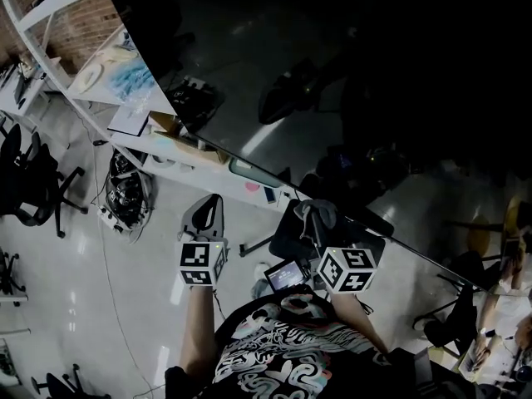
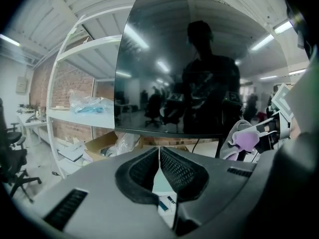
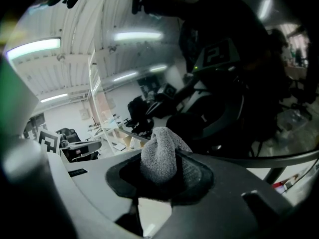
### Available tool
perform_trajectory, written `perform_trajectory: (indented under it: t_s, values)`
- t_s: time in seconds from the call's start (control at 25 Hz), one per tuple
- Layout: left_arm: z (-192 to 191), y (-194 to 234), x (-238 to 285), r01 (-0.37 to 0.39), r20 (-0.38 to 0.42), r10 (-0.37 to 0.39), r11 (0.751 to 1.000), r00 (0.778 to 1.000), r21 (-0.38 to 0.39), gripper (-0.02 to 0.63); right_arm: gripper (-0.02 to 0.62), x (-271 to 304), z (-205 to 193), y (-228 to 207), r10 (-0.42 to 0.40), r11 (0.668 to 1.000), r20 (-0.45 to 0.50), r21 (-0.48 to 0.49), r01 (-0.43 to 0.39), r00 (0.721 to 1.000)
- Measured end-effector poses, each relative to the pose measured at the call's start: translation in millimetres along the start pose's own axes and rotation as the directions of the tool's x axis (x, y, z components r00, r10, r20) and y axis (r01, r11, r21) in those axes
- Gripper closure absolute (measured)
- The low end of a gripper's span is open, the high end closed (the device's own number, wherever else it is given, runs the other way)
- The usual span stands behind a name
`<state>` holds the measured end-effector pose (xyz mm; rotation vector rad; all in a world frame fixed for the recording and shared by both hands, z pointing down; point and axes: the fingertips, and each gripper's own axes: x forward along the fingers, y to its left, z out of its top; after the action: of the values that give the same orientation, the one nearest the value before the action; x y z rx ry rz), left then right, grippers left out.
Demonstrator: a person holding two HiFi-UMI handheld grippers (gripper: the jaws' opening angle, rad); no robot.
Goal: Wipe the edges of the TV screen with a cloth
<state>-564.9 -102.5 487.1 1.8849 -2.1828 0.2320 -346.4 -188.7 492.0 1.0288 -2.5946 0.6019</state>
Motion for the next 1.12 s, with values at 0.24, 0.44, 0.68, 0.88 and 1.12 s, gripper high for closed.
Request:
perform_trajectory:
  t_s: [0.24, 0.44, 0.68, 0.88, 1.12]
  values:
    - [1, 15, 14, 0.02, -0.006, -0.02, 1.0, 1.0, 0.011, 0.581, 0.446, 12, 5, 11, -0.007, 1.0, 0.013, -0.023, 0.008, 1.0]
    - [2, 15, 17, 0.049, -0.011, -0.049, 0.999, 0.999, 0.019, 0.581, 0.446, 11, 1, 14, -0.025, 1.0, 0.001, -0.007, 0.026, 1.0]
    - [14, 18, 37, 0.104, -0.005, -0.104, 0.994, 0.995, 0.039, 0.583, 0.446, 19, 5, 18, -0.053, 0.999, 0.0, -0.005, 0.053, 0.999]
    - [19, 33, 47, 0.178, -0.013, -0.178, 0.983, 0.984, 0.048, 0.581, 0.446, 26, 6, 23, -0.07, 0.996, -0.007, 0.048, 0.07, 0.998]
    - [24, 50, 61, 0.232, -0.03, -0.231, 0.971, 0.973, 0.052, 0.581, 0.446, 33, 9, 28, -0.114, 0.991, -0.012, 0.067, 0.115, 0.993]
